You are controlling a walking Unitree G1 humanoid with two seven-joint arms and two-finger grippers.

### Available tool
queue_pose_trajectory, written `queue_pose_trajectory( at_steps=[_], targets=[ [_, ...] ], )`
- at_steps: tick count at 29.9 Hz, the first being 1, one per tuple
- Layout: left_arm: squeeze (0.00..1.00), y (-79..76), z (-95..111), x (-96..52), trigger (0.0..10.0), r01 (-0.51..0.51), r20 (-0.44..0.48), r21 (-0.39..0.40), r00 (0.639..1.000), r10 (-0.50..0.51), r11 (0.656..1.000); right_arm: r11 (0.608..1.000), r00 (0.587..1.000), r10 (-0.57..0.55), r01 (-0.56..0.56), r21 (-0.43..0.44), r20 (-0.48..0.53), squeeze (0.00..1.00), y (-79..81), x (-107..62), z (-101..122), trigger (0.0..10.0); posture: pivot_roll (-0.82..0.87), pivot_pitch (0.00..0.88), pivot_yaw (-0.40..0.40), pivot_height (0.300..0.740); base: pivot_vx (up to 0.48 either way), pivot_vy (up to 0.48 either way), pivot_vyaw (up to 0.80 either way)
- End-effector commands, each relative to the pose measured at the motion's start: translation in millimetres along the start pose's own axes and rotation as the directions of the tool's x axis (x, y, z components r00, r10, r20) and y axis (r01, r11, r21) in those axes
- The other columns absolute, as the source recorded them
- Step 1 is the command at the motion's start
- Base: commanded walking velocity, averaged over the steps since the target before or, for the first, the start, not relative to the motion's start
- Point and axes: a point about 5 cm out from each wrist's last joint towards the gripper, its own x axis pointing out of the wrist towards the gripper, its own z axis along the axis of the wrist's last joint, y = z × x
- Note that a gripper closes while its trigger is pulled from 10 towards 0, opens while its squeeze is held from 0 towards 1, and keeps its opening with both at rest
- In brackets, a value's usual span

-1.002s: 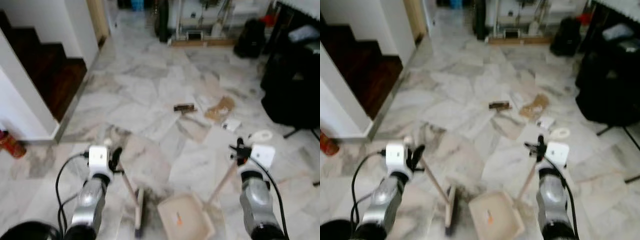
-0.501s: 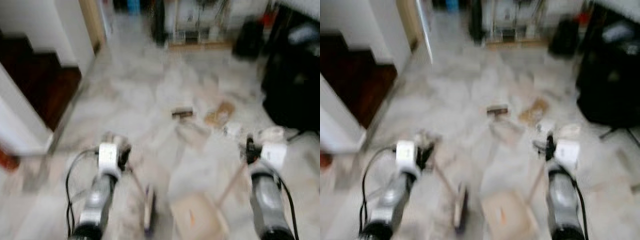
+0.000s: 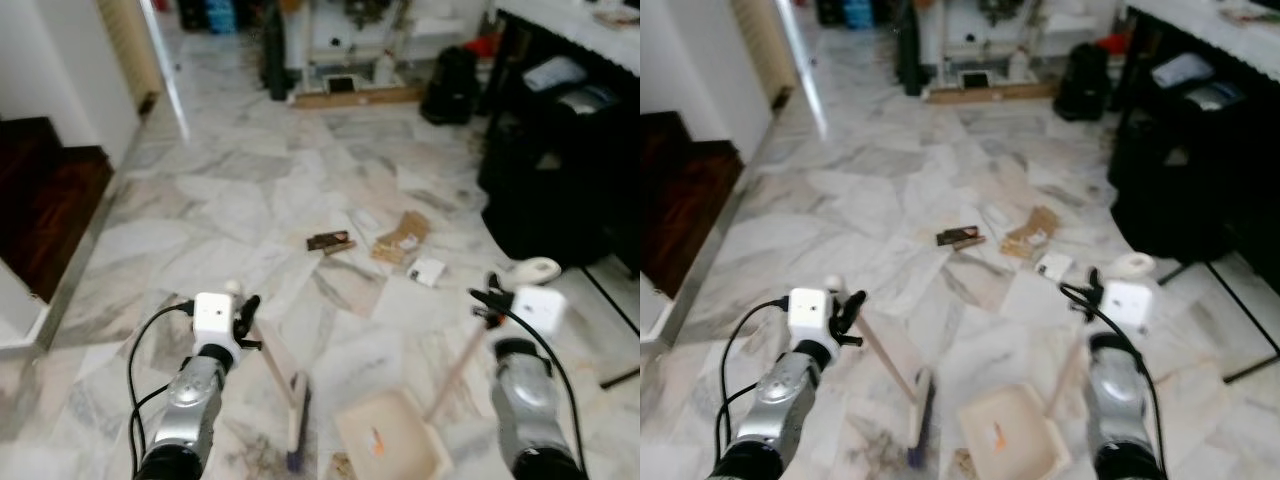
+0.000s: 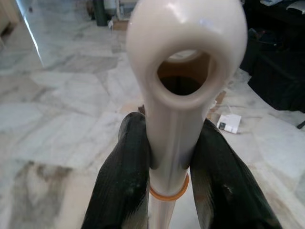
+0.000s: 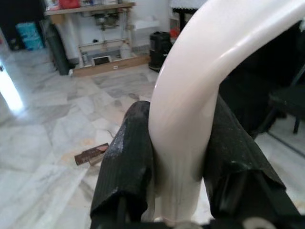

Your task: Sweep floor

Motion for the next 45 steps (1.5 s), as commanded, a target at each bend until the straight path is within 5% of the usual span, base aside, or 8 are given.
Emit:
queue_pose_trajectory(
  at_steps=[1, 45],
  targets=[
    [0.00, 2.1, 7.3, 2.6, 10.0, -0.004, 0.029, 0.010, 1.000, 0.004, 1.000, 1.000, 1.000, 0.000, -0.001, 0.001, 0.017, 0.00, 1.8, 2.4, 3.7, 10.0, -0.06, 0.000, 0.049, 0.740, 0.337, 0.000, 0.00],
    [0.00, 3.2, 8.0, -0.2, 10.0, -0.012, 0.037, 0.008, 0.999, 0.011, 1.000, 1.000, 1.000, 0.015, -0.015, 0.005, 0.016, 0.00, 7.0, 0.6, 2.9, 10.0, -0.06, 0.000, 0.037, 0.740, 0.337, 0.000, 0.00]
  ],
)
